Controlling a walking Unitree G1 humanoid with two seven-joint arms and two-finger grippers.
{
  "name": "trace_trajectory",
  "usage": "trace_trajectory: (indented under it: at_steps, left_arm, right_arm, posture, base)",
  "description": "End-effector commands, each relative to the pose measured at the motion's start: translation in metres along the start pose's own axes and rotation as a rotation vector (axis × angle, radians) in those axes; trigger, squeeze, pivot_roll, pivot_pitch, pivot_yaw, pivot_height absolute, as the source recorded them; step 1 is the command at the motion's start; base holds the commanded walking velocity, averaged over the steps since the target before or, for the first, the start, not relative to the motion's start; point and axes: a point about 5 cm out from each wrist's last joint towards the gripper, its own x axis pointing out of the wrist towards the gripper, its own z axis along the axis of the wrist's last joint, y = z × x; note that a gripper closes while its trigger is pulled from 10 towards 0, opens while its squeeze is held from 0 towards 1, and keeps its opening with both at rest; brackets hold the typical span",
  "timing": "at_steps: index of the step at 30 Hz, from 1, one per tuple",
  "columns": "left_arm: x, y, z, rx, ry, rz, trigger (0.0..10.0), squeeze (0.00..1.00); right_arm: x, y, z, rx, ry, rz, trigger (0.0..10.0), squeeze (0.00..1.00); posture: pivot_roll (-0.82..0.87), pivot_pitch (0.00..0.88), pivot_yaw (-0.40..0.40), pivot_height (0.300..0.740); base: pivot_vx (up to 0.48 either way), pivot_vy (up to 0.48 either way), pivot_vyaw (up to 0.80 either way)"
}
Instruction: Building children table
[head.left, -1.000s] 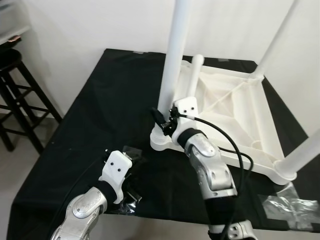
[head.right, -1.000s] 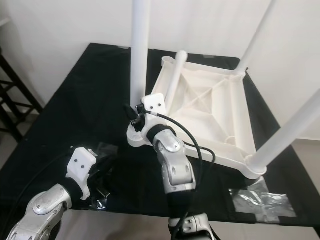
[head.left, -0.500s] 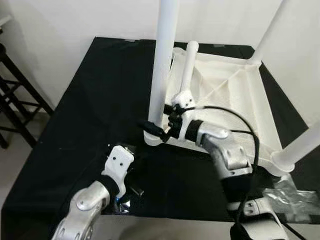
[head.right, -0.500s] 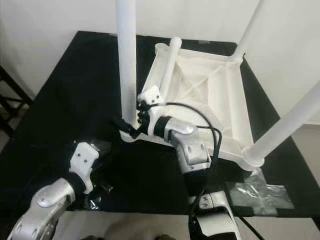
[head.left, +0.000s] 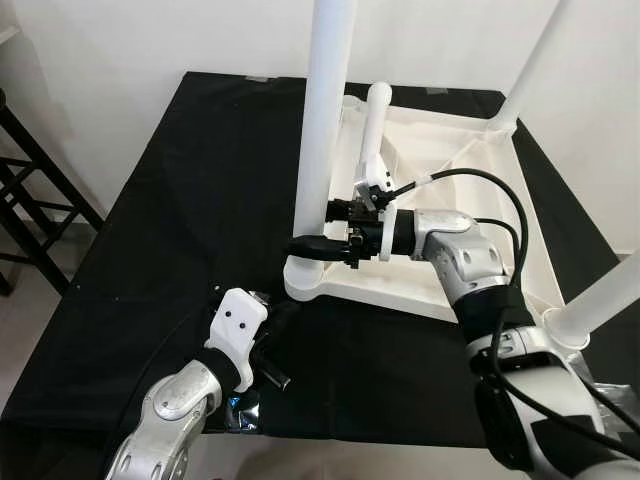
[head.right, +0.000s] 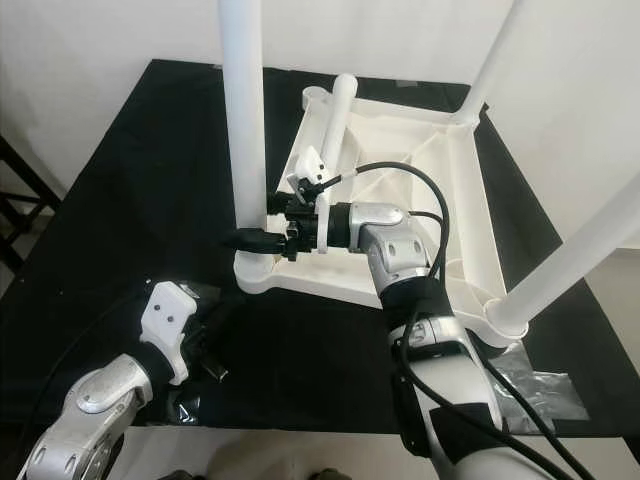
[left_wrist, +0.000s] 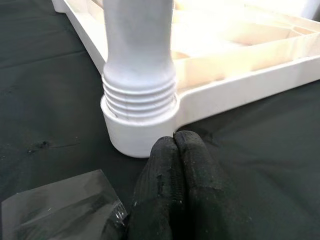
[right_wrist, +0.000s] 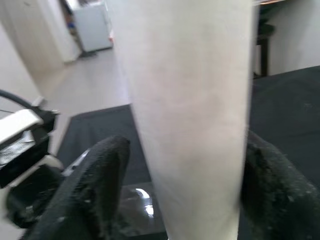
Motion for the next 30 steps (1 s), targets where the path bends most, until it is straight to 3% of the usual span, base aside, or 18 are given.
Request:
trace_trajectory:
  at_steps: [1, 8, 11, 12, 13, 14, 15, 16, 17, 20, 23, 30]
  left_arm:
    - [-0.002, -0.002, -0.005, -0.019, 0.016, 0.0, 10.0, 0.0]
    - [-0.001, -0.002, -0.004, -0.016, 0.013, 0.0, 10.0, 0.0]
    - [-0.001, -0.002, -0.004, -0.016, 0.012, -0.002, 10.0, 0.0]
    - [-0.002, -0.002, -0.004, -0.015, 0.013, -0.003, 10.0, 0.0]
    - [-0.002, -0.002, -0.004, -0.015, 0.013, -0.003, 10.0, 0.0]
    - [-0.002, -0.002, -0.004, -0.014, 0.013, -0.003, 10.0, 0.0]
    - [-0.002, -0.001, -0.003, -0.011, 0.013, -0.001, 10.0, 0.0]
    - [-0.002, -0.001, -0.003, -0.011, 0.013, -0.001, 10.0, 0.0]
    - [-0.002, 0.0, -0.003, -0.01, 0.013, -0.001, 10.0, 0.0]
    - [-0.001, 0.0, -0.004, -0.004, 0.018, -0.001, 10.0, 0.0]
    - [0.0, 0.0, -0.005, -0.002, 0.024, -0.015, 10.0, 0.0]
    - [0.0, 0.0, -0.005, -0.003, 0.022, -0.004, 10.0, 0.0]
  right_arm:
    - [0.003, 0.003, -0.003, 0.008, 0.003, 0.044, 0.0, 0.0]
    - [-0.015, 0.007, -0.009, -0.049, -0.016, -0.008, 0.0, 0.0]
    - [-0.022, 0.009, -0.014, -0.071, -0.005, -0.088, 0.0, 0.0]
    - [-0.021, 0.008, -0.019, -0.067, 0.012, -0.209, 0.0, 0.0]
    - [-0.021, 0.008, -0.019, -0.067, 0.012, -0.209, 0.0, 0.0]
    - [-0.016, 0.005, -0.028, -0.036, 0.027, -0.433, 0.0, 0.0]
    - [-0.015, 0.012, -0.052, 0.116, 0.046, -0.985, 0.0, 0.0]
    - [-0.015, 0.012, -0.052, 0.116, 0.046, -0.985, 0.0, 0.0]
    - [-0.018, 0.016, -0.058, 0.161, 0.06, -1.113, 0.0, 0.0]
    - [0.005, 0.031, -0.057, 0.099, 0.017, -1.017, 0.0, 0.0]
    - [0.02, 0.033, -0.058, 0.067, 0.033, -0.925, 0.0, 0.0]
    - [0.025, 0.029, -0.054, 0.063, 0.034, -0.924, 0.0, 0.0]
  posture:
    - [0.07, 0.106, -0.09, 0.74]
    - [0.06, 0.117, -0.088, 0.74]
    - [0.05, 0.119, -0.092, 0.74]
    - [0.04, 0.12, -0.101, 0.74]
    - [0.04, 0.12, -0.101, 0.74]
    - [0.04, 0.122, -0.107, 0.74]
    - [0.04, 0.133, -0.1, 0.74]
    - [0.04, 0.133, -0.1, 0.74]
    - [0.04, 0.133, -0.1, 0.74]
    - [0.03, 0.119, -0.08, 0.74]
    - [0.04, 0.118, -0.092, 0.74]
    - [0.04, 0.116, -0.089, 0.74]
  base:
    - [0.0, 0.0, 0.0]
    - [0.0, 0.0, 0.0]
    - [0.0, 0.0, 0.0]
    - [0.0, 0.0, 0.0]
    - [0.0, 0.0, 0.0]
    - [0.0, 0.0, 0.0]
    - [0.0, 0.0, 0.0]
    - [0.0, 0.0, 0.0]
    - [0.0, 0.0, 0.0]
    - [0.0, 0.0, 0.0]
    - [0.0, 0.0, 0.0]
    - [0.0, 0.0, 0.0]
